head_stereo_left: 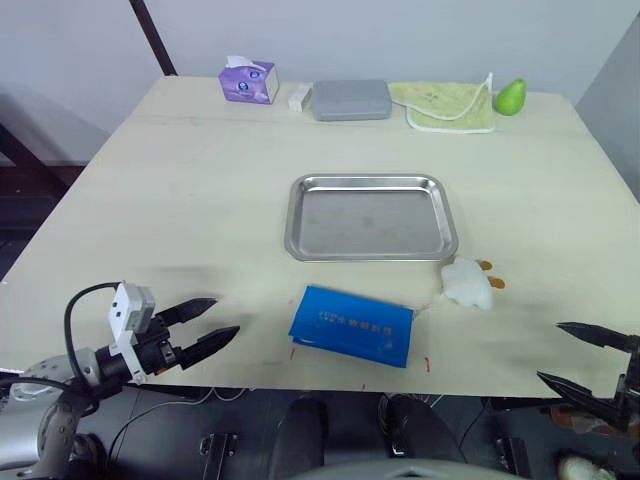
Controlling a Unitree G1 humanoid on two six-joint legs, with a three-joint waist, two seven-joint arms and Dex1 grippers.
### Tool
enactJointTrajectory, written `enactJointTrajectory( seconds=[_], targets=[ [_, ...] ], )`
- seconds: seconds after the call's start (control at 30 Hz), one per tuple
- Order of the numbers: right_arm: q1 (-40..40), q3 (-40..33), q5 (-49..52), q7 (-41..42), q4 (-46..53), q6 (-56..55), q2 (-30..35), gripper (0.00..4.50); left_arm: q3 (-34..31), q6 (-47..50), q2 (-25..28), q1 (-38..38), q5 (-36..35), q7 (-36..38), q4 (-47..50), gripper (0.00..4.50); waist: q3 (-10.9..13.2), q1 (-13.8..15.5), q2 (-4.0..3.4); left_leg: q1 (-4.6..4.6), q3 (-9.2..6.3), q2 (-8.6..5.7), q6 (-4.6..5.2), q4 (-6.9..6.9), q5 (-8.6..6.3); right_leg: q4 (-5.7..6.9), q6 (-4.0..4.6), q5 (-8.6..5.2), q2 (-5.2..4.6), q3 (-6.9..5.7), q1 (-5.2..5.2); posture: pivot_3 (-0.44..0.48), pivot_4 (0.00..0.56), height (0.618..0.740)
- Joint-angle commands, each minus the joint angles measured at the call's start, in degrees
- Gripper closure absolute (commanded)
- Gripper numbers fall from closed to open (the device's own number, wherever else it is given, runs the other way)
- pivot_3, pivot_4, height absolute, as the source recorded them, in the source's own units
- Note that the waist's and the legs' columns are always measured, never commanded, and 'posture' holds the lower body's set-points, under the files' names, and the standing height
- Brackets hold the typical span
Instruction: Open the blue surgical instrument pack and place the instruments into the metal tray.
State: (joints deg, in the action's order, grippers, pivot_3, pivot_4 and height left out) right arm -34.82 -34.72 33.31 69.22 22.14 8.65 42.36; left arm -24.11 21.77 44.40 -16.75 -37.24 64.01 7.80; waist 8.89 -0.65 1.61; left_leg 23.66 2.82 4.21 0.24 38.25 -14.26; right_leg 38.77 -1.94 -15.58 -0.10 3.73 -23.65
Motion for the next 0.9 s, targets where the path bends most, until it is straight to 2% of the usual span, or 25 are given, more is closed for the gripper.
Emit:
enactJointTrajectory(
  seconds=[0.03,0.3,0.4,0.47,0.53,0.57,0.6,0.67,0.9],
  targets=[
    [1.0,0.5,0.0,-1.7,2.2,-0.5,-0.9,0.0,-0.5,-0.3,0.4,1.7,-0.8,1.0,1.4,0.05,0.0,0.0,0.0,0.0,0.0,0.0,0.0,0.0,0.0,0.0,0.0,0.0,0.0,0.0,0.0,0.0,0.15,0.74],
    [5.8,7.9,2.4,-11.7,15.0,9.2,-0.3,0.0,3.7,-1.6,2.9,8.0,0.8,5.7,0.9,0.05,0.0,0.0,-0.08,0.0,0.01,-0.01,0.0,0.01,0.0,0.05,0.1,0.11,0.03,0.02,0.0,0.0,0.15,0.74],
    [7.5,11.2,4.3,-13.0,18.4,13.2,1.3,0.9,6.4,-2.9,4.2,9.6,2.2,9.4,-0.7,0.88,0.0,0.0,-0.08,0.0,-0.01,-0.01,0.0,0.01,0.0,0.05,0.09,0.16,0.04,0.0,0.0,0.0,0.15,0.74],
    [9.7,15.0,2.6,-13.7,19.9,14.2,2.5,2.09,8.6,-4.3,4.5,11.2,3.7,11.5,-2.4,2.0,0.0,0.0,-0.08,0.01,0.0,-0.01,0.0,0.01,0.0,0.04,0.1,0.15,0.04,0.0,0.0,0.0,0.15,0.74],
    [12.3,19.1,0.6,-14.9,20.8,15.7,3.8,3.02,10.8,-5.8,4.8,13.3,5.3,13.3,-4.4,2.86,0.0,0.0,-0.06,-0.01,0.0,-0.01,0.0,0.03,0.0,0.05,0.11,0.14,0.04,0.0,0.0,0.0,0.15,0.74],
    [13.4,20.8,-0.2,-15.5,21.0,16.7,4.5,3.61,11.8,-6.4,4.8,14.3,6.0,14.1,-5.4,3.46,0.0,0.0,-0.06,0.01,-0.02,-0.02,0.0,0.05,0.0,0.05,0.13,0.12,0.05,-0.01,-0.01,0.0,0.15,0.74],
    [14.8,22.8,-1.6,-16.2,20.9,17.5,5.2,3.82,13.0,-7.2,4.9,15.5,7.0,14.9,-6.5,3.63,0.0,0.0,-0.06,0.0,-0.02,-0.02,0.0,0.06,0.0,0.06,0.14,0.13,0.05,-0.01,-0.01,0.0,0.15,0.74],
    [17.9,27.1,-4.3,-17.5,20.4,19.3,6.3,4.5,15.3,-8.9,4.9,17.6,8.8,16.6,-8.4,4.47,0.0,0.1,-0.04,0.02,-0.03,-0.02,0.0,0.06,0.0,0.06,0.12,0.14,0.05,-0.02,0.0,0.0,0.15,0.74],
    [27.2,39.4,-11.6,-19.6,18.4,23.7,8.1,4.5,21.7,-11.6,3.6,23.3,12.3,19.7,-12.3,4.47,0.0,0.0,-0.04,0.07,-0.03,-0.02,0.0,0.07,0.0,0.07,0.03,0.22,0.07,-0.02,-0.04,0.0,0.15,0.74]
  ],
)
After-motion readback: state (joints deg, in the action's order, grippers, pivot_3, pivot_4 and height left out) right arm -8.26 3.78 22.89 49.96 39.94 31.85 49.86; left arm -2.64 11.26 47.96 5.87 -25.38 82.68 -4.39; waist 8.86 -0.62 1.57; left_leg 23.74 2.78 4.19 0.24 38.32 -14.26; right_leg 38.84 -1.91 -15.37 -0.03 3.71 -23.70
